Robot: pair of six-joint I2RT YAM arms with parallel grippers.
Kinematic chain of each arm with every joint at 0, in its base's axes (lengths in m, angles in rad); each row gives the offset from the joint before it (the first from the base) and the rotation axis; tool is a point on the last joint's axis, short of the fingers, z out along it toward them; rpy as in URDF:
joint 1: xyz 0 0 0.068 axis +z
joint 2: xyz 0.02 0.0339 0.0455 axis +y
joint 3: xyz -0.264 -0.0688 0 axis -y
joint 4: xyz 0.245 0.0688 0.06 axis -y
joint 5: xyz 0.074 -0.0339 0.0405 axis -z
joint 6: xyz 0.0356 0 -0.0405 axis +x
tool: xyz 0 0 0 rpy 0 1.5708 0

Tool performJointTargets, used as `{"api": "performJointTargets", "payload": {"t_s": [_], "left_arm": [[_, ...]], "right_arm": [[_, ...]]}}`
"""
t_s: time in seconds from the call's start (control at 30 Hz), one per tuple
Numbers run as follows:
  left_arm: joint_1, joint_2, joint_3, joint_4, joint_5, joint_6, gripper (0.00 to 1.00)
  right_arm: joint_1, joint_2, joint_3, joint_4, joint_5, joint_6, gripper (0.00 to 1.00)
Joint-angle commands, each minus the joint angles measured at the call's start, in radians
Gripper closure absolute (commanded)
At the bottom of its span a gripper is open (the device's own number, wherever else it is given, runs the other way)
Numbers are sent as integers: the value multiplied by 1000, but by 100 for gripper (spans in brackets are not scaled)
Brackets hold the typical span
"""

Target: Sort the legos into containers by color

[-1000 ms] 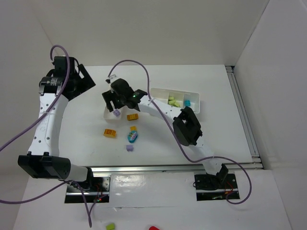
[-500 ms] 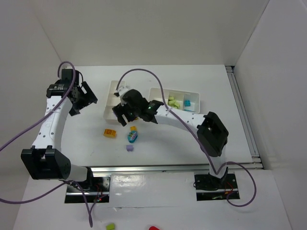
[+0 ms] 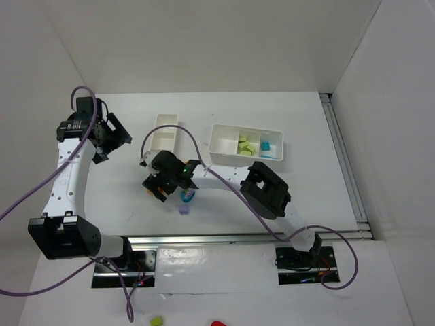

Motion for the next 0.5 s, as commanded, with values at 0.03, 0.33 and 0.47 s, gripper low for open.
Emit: {"api": "performJointTargets", "payload": {"t_s": [0.03, 0.33, 0.47], "left_arm": [[8, -39, 27, 8, 21, 0, 2], [17, -49, 27, 17, 21, 20, 2], [17, -49, 27, 17, 32, 20, 2]], "right_arm": [[3, 39, 90, 58, 8, -22, 16], [12, 87, 161, 37, 0, -40, 52], [12, -16, 97, 47, 32, -40, 63]]}}
